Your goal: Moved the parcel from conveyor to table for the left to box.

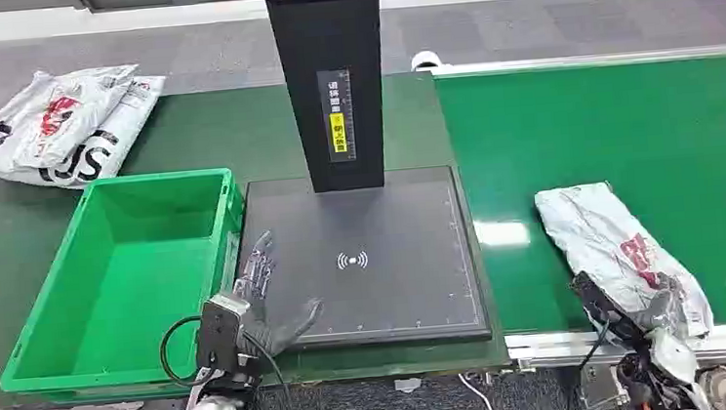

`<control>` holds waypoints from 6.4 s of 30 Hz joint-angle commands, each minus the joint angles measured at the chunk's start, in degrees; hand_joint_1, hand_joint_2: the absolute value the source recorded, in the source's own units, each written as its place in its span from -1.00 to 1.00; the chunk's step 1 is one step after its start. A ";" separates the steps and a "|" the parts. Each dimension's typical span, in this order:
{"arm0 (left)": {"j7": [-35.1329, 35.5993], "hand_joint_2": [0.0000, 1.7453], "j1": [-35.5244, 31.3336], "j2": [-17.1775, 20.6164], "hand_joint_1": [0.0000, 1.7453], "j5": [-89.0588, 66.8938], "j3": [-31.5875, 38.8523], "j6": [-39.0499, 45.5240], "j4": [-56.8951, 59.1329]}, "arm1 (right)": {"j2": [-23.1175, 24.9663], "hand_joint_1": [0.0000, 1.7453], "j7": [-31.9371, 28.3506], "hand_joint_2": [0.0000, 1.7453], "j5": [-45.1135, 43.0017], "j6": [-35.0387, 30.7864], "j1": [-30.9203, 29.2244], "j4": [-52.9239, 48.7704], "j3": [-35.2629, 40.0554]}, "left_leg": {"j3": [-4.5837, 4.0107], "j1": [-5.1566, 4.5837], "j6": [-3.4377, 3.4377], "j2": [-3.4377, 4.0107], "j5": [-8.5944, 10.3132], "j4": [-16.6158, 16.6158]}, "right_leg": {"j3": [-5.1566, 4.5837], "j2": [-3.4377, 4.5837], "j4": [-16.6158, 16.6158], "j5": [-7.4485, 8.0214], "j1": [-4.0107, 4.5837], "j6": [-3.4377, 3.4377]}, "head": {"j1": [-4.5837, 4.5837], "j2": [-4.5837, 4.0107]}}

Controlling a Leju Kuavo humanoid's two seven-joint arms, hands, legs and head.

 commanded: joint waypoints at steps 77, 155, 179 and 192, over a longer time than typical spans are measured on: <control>1.36 1.00 1.54 1.17 -1.00 -0.42 2.47 0.66 -0.33 | 5.22 1.00 -0.24 1.00 0.92 1.45 -5.37 3.96 8.74 | 0.49 0.02 0.02 0.27 0.01 -0.07 | 0.46 0.13 -0.16 0.10 0.04 0.02 | 0.00 0.00; 1.82 1.00 -0.43 2.50 -1.00 0.29 2.28 3.60 -2.66 | 3.59 -1.00 -1.40 1.00 -9.00 5.06 5.44 -31.17 45.41 | 0.32 0.12 -0.03 -0.07 0.08 -0.10 | 0.37 -0.08 -0.18 0.04 0.13 -0.02 | 0.00 0.00; -0.80 1.00 -1.28 1.37 -1.00 -1.69 1.67 6.36 0.27 | 11.62 -1.00 -43.32 1.00 -49.80 -16.68 18.05 -68.34 29.24 | 0.23 0.10 -0.11 0.04 -0.02 -0.05 | 0.17 0.02 -0.07 -0.07 0.11 -0.11 | 0.00 0.00; 3.61 1.00 -12.72 1.65 -1.00 -28.06 -6.33 12.71 14.74 | 16.87 -1.00 -47.74 1.00 -51.71 -16.68 18.30 -76.00 23.54 | 0.26 0.11 -0.08 -0.10 0.07 -0.09 | 0.24 -0.14 -0.14 -0.04 0.12 -0.11 | 0.00 0.02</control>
